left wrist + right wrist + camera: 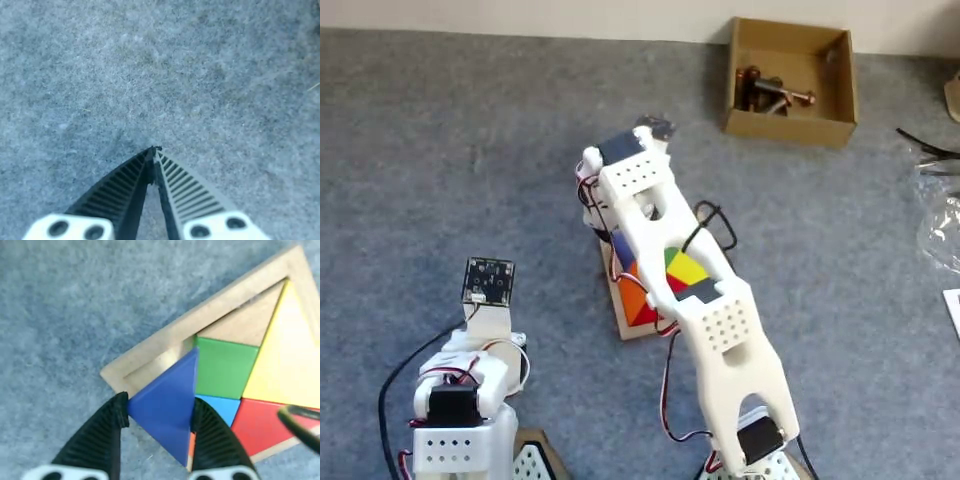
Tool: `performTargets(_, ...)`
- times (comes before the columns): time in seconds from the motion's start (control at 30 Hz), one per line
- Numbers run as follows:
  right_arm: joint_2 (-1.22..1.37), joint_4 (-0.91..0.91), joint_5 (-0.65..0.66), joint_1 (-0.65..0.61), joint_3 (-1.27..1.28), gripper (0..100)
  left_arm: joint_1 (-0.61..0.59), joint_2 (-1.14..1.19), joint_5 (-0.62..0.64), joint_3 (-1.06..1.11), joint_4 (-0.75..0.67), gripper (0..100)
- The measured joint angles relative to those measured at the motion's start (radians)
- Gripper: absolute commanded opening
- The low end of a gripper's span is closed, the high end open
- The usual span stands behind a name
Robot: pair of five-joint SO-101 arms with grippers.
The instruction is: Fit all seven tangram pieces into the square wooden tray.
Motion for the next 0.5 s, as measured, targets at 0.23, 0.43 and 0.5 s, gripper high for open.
performTargets(0.23, 0.032, 0.000, -0.003, -0.005, -0.002, 1.3, 0.000, 0.000, 0.000, 0.000, 0.000, 1)
performTargets(0.43, 0.087, 0.009, -0.003, -0.005, -0.023, 1.3, 0.000, 0.000, 0.000, 0.000, 0.000, 1)
performTargets(0.5, 0.091, 0.009, -0.003, -0.005, -0.026, 1.3, 0.000, 0.000, 0.000, 0.000, 0.000, 1)
